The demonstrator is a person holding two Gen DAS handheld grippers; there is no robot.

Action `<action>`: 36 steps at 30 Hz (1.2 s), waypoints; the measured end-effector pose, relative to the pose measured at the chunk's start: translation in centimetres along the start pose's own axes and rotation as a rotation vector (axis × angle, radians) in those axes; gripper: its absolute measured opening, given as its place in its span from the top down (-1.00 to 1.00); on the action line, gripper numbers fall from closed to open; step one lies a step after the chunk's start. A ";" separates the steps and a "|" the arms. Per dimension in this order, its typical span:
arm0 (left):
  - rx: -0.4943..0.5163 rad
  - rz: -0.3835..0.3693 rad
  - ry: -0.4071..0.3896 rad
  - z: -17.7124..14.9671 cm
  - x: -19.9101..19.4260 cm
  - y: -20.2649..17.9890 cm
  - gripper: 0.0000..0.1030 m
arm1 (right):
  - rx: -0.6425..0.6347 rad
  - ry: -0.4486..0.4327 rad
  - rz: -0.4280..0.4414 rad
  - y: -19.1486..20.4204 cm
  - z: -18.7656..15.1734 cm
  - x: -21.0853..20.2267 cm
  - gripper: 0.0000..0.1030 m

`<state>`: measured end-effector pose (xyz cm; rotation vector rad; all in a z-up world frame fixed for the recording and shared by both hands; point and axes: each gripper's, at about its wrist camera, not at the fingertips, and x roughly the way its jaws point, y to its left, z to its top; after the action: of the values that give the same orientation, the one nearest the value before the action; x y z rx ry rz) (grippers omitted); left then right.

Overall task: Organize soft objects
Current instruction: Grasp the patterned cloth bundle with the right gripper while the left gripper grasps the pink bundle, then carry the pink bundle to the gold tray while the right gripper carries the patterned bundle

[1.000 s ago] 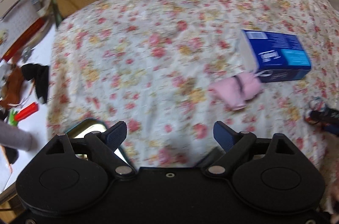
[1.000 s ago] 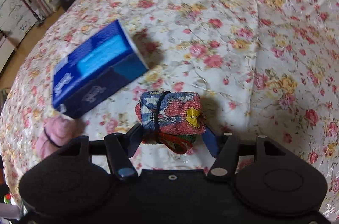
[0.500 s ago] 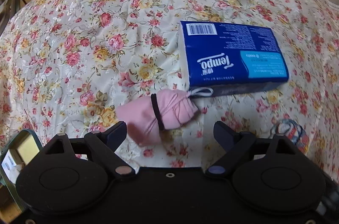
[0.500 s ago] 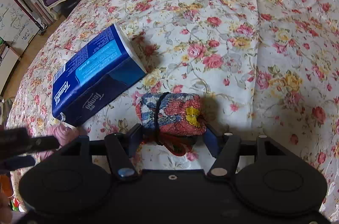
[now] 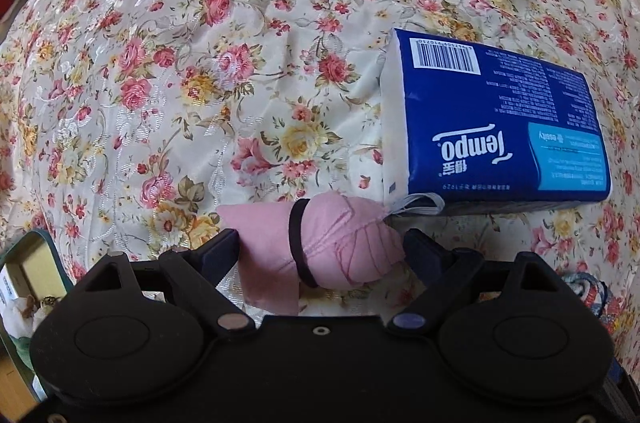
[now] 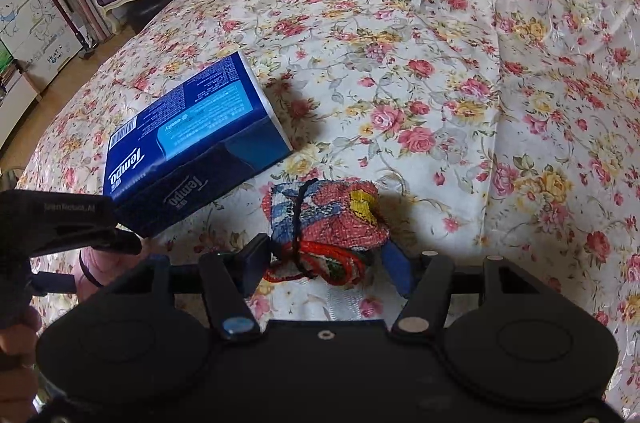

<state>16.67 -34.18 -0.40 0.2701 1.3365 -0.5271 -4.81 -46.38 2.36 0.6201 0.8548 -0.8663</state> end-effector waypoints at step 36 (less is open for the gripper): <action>0.029 0.015 -0.077 -8.9 -10.2 9.3 -0.14 | -0.068 0.000 0.005 0.5 -0.3 0.6 -0.08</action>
<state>12.45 -19.83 6.49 0.2809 1.2516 -0.5399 -4.29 -46.11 1.72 0.5626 0.8787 -0.8298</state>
